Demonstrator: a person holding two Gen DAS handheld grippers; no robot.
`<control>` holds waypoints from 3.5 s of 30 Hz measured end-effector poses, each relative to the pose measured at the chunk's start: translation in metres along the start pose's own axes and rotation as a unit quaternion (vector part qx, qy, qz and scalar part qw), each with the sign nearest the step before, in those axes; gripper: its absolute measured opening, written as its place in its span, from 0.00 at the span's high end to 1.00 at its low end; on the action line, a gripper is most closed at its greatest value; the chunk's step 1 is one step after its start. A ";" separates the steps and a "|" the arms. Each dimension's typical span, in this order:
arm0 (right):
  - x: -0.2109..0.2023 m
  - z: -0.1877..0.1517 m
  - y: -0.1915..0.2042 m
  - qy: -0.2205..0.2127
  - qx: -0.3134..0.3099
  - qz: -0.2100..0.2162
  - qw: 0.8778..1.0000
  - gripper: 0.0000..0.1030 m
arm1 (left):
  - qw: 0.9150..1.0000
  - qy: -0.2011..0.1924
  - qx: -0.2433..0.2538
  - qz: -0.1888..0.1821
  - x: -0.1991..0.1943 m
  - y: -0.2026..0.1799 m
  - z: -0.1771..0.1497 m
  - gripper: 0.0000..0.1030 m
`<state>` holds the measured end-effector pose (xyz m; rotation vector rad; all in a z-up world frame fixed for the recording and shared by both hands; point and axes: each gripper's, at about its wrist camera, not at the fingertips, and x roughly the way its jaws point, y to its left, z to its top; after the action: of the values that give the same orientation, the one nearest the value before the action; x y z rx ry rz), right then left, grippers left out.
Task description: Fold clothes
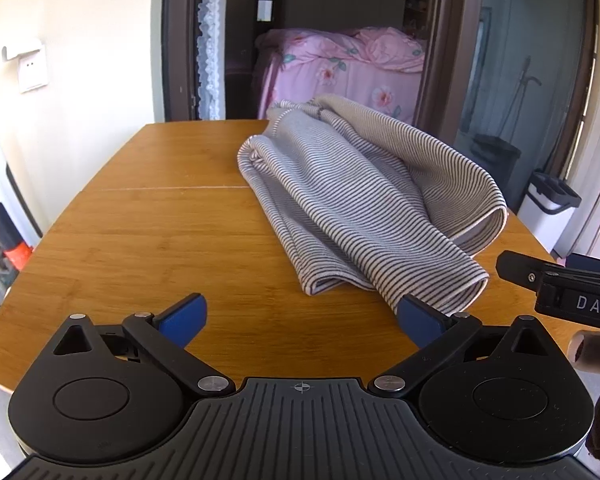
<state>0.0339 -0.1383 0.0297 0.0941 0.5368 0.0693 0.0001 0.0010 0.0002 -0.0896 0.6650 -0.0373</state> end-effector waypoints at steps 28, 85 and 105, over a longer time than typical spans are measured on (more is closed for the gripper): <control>-0.006 -0.005 0.001 0.005 0.007 -0.017 1.000 0.00 | 1.000 0.003 -0.010 0.015 -0.013 0.028 0.006 0.00; 0.004 -0.018 -0.012 0.032 0.035 -0.027 0.998 0.00 | 0.999 0.035 -0.027 0.024 0.000 0.035 0.003 0.00; 0.007 -0.019 -0.013 0.035 0.037 -0.025 0.998 0.00 | 0.999 0.039 -0.030 0.024 0.000 0.037 0.001 0.00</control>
<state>0.0304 -0.1491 0.0082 0.1516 0.6122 0.0044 0.0011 0.0377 -0.0024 -0.1299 0.7461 0.0255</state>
